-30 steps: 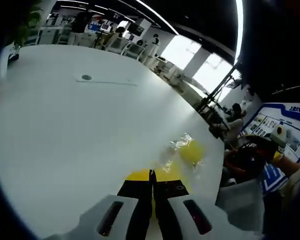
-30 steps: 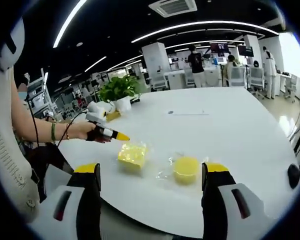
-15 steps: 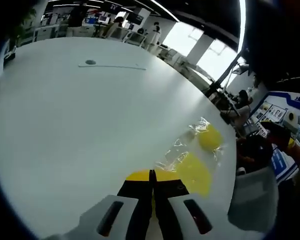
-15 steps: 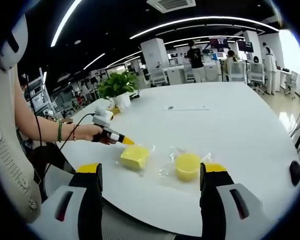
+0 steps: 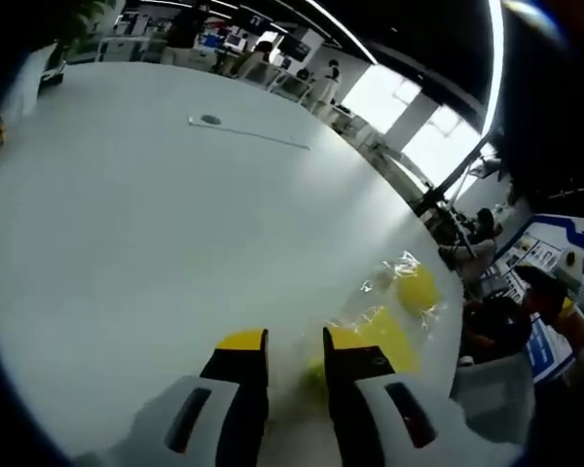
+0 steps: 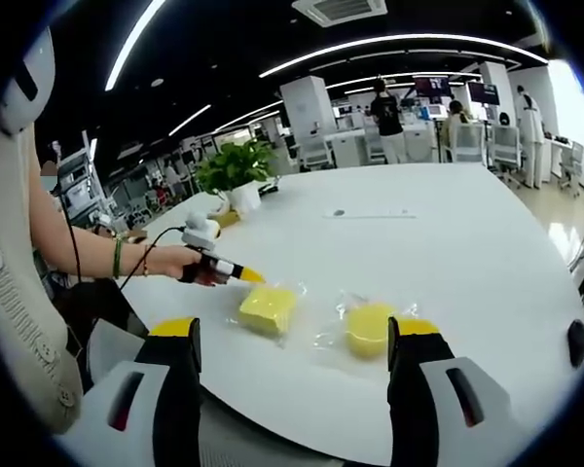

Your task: Compare the silicone blocks by pressing each to a similar depth, holding the contact briefly, and releasing to observe deformation and rebound differences across the visible hardness samples.

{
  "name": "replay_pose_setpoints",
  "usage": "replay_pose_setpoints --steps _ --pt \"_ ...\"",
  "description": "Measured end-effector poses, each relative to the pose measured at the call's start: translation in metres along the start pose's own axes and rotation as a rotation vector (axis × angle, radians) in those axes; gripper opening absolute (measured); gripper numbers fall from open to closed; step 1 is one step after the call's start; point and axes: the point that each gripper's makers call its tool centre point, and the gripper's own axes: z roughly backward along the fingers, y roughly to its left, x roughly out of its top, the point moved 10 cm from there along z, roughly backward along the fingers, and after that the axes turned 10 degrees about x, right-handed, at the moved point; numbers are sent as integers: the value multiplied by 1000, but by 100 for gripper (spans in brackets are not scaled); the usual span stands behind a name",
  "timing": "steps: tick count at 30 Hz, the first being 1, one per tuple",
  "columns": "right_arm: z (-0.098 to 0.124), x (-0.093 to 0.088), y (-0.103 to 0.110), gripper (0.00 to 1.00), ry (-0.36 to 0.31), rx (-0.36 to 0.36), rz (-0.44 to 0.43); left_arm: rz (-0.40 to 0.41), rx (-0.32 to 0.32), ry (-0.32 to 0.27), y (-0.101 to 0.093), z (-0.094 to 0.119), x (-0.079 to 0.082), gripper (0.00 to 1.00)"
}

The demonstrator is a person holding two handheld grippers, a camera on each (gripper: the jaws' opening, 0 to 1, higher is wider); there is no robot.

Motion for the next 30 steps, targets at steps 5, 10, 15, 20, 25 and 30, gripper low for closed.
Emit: replay_pose_setpoints --steps 5,10,15,20,25,30 --pt "1 0 2 73 -11 9 3 11 5 -72 -7 26 6 31" --pt "4 2 4 73 -36 30 12 1 -6 -140 -23 65 3 36" --pt "9 0 9 73 -58 59 25 -95 21 -229 -50 111 -8 40" --pt "16 -5 13 73 -124 87 62 -231 31 -326 -74 145 -22 48" --pt "24 -14 14 75 -167 124 57 -285 38 -367 -88 170 -46 58" --pt "30 -22 16 83 -193 159 18 -230 29 -427 -94 188 -67 64"
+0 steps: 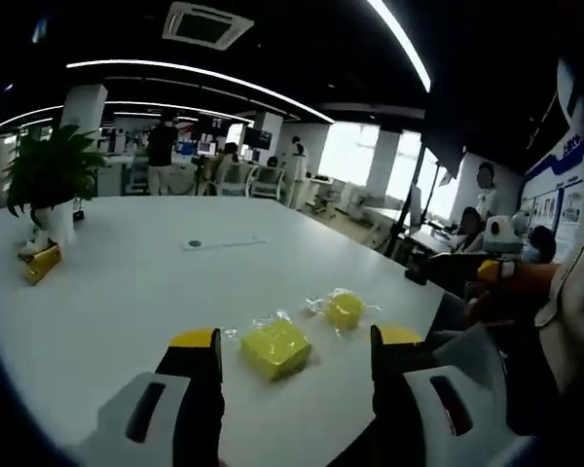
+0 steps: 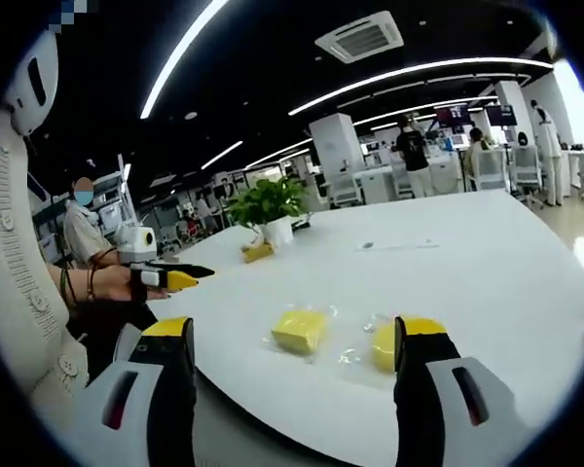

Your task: Compare the silicone blocks by pressing each to a similar depth, holding the contact briefly, and releasing to observe deformation and rebound differences across the visible hardness samples.

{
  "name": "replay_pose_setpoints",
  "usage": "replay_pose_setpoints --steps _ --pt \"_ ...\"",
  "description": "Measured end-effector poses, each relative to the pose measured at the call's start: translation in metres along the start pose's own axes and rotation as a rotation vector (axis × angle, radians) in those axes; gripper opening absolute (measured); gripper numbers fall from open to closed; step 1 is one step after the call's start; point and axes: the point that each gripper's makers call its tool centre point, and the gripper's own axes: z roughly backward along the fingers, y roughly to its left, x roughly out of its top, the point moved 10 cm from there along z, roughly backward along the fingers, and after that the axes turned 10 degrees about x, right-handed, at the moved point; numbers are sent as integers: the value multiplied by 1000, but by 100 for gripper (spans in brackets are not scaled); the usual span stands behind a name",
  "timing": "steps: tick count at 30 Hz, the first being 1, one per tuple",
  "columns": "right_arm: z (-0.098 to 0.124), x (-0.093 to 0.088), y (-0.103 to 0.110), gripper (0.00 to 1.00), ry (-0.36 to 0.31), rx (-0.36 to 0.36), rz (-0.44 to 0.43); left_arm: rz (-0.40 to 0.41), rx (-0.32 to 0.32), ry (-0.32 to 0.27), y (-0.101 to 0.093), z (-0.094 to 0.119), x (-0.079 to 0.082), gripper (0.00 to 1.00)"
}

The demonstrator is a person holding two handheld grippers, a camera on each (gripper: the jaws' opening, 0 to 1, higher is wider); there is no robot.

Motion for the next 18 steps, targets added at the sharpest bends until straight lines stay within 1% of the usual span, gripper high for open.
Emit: replay_pose_setpoints --steps 2,3,5,7,9,14,18 --pt "1 -3 3 85 -5 11 -13 14 5 -16 -2 7 -3 69" --pt "1 -4 4 85 -1 16 -10 26 12 -19 -3 10 -4 71" --pt "1 -7 6 85 13 25 -3 26 13 -20 -5 14 -7 73" --pt "0 -9 8 88 22 38 -16 12 20 1 -7 17 -9 74" --pt "-1 -11 9 90 29 43 -17 -3 17 6 -9 20 -10 74" --pt "-3 -15 9 89 46 55 -24 -36 6 16 -17 23 -9 75" --pt "-3 -19 5 86 62 61 -23 -65 14 31 -20 23 -8 75"
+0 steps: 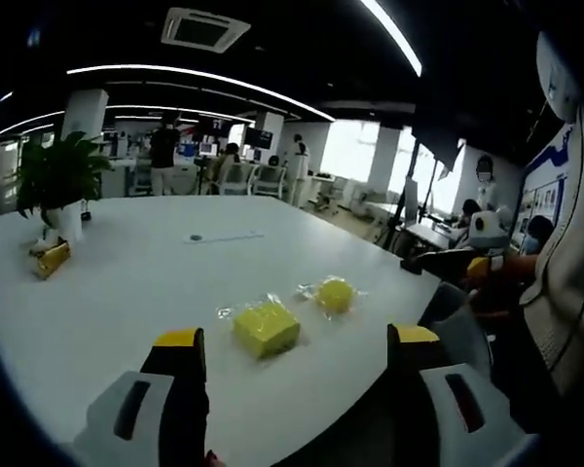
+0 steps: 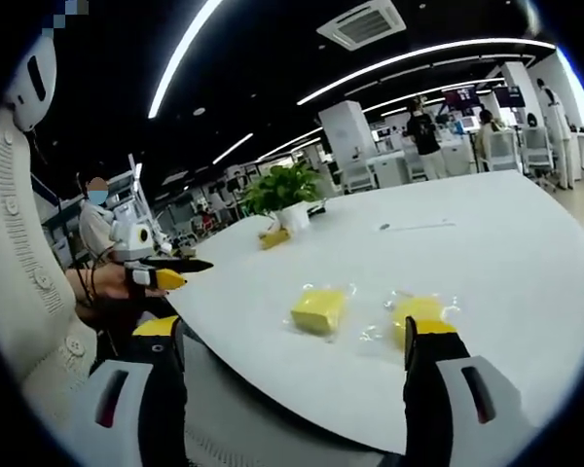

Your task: Compare the silicone blocks by pressing each to a similar depth, holding the contact briefly, and releasing to observe deformation and rebound differences across the visible hardness samples.

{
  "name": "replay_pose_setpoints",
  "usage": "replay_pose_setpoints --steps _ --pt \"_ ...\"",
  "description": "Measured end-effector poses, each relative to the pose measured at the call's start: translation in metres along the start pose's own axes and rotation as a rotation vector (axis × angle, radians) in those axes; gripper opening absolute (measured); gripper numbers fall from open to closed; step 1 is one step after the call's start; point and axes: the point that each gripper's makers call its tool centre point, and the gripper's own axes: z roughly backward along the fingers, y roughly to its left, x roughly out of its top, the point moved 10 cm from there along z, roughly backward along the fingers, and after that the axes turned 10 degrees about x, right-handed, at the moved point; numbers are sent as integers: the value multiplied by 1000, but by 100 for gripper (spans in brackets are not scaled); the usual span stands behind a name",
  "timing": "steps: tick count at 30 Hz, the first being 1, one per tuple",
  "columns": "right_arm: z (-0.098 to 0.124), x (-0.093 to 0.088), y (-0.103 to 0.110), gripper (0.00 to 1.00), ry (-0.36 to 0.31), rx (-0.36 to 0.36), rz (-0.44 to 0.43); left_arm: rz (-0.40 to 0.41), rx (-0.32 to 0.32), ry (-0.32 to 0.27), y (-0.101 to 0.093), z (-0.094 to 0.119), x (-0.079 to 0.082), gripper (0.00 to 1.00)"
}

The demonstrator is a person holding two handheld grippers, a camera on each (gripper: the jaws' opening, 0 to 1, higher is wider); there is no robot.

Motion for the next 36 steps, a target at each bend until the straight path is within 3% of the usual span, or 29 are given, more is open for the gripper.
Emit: replay_pose_setpoints --steps 4,10,12,18,19,22,26,28,30,31,34,36 --pt "3 -2 -3 85 -5 5 -5 16 -12 0 -6 -2 6 75" --pt "8 -7 -3 83 -20 15 -24 167 -43 -34 -15 -17 32 72" --pt "9 -9 -3 82 -21 18 -28 235 -75 -46 -20 -23 41 67" --pt "10 -11 -5 81 -46 35 -47 453 -144 -105 -35 -51 67 69" --pt "11 -11 -6 81 -52 37 -49 471 -157 -113 -37 -55 68 67" --pt "10 -11 -8 80 -61 47 -54 634 -184 -114 -43 -73 74 63" --pt "9 -11 -16 79 -53 62 -54 747 -214 -132 -47 -98 76 56" --pt "9 -11 -18 78 -61 76 -57 817 -210 -134 -47 -109 76 64" --pt "8 -11 -20 78 -64 82 -63 897 -195 -88 -49 -123 73 72" --pt "8 -12 -22 77 -64 83 -70 908 -192 -64 -51 -131 71 67" --pt "8 -14 -25 77 -67 87 -85 920 -176 -64 -52 -146 68 45" --pt "9 -17 -28 77 -70 89 -97 937 -170 -36 -54 -160 66 42"
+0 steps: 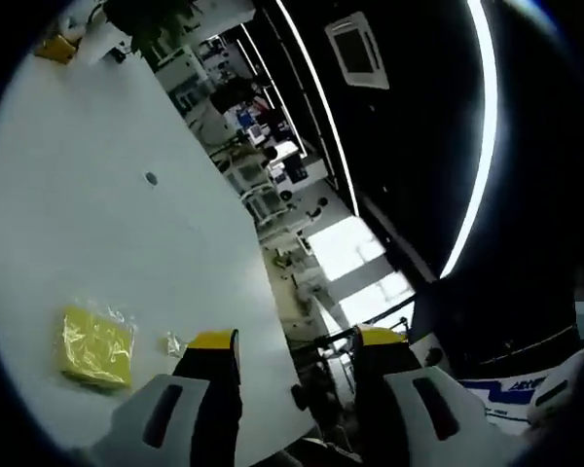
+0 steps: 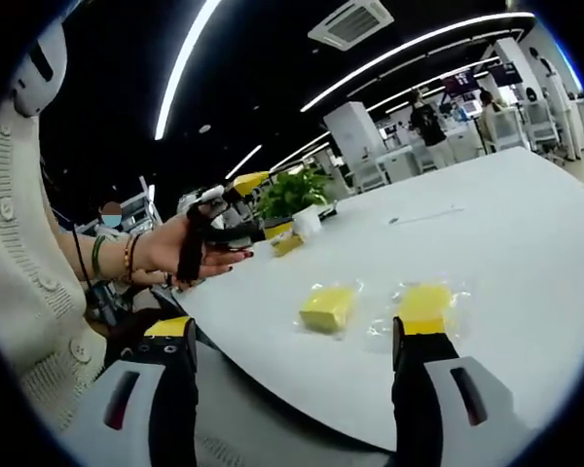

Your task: Compare the silicone blocks by pressing each to a similar depth, holding the contact briefly, and releasing to observe deformation and rebound differences across the visible hardness samples.

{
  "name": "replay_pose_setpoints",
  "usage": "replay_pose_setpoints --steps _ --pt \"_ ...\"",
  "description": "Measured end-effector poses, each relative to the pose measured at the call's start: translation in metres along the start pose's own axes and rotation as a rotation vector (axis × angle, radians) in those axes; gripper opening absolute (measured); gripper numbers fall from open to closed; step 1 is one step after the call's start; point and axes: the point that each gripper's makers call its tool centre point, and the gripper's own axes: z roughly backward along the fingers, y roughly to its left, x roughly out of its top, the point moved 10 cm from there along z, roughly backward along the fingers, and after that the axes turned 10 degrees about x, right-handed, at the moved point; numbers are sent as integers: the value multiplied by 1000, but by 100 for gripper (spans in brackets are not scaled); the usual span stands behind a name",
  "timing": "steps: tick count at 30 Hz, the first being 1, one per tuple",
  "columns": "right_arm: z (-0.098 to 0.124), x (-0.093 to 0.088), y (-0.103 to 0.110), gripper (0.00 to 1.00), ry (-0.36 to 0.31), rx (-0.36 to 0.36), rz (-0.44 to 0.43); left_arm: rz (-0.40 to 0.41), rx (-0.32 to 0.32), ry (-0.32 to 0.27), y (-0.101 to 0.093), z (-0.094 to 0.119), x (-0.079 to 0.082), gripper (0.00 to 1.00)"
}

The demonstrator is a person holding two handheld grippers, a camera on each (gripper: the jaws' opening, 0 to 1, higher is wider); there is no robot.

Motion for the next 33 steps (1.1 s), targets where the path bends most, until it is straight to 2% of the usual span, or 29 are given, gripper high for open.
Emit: replay_pose_setpoints --steps 3,4,6,8,10,11,13,15,17,20,22,25,30,33 --pt "3 -3 -6 76 -9 -2 -29 -18 70 62 6 -24 -8 44" --pt "3 -3 -8 76 -10 -4 -34 -14 79 67 8 -30 -9 44" --pt "6 -4 -13 76 -15 -11 -46 42 105 100 12 -45 -14 43" --pt "8 -4 -17 76 -22 -16 -56 40 142 122 17 -56 -18 45" --pt "11 -5 -23 76 -30 -22 -71 8 235 140 27 -70 -23 52" --pt "11 -5 -25 75 -30 -24 -76 16 277 172 32 -76 -27 55" --pt "14 -6 -31 75 -27 -32 -85 40 307 199 38 -85 -32 55" --pt "18 -6 -37 74 -37 -44 -94 75 362 235 46 -94 -39 56" --pt "21 -6 -40 74 -54 -51 -111 86 387 241 52 -103 -45 58" --pt "25 -9 -47 74 -73 -63 -138 87 428 283 59 -116 -55 58" --pt "27 -11 -51 73 -77 -71 -150 97 431 305 60 -124 -61 59" --pt "29 -14 -54 73 -85 -73 -166 63 478 324 66 -132 -66 61" --pt "30 -16 -57 71 -88 -71 -181 58 523 318 77 -146 -70 62" --pt "30 -17 -60 70 -94 -71 -194 65 533 314 83 -151 -73 58"
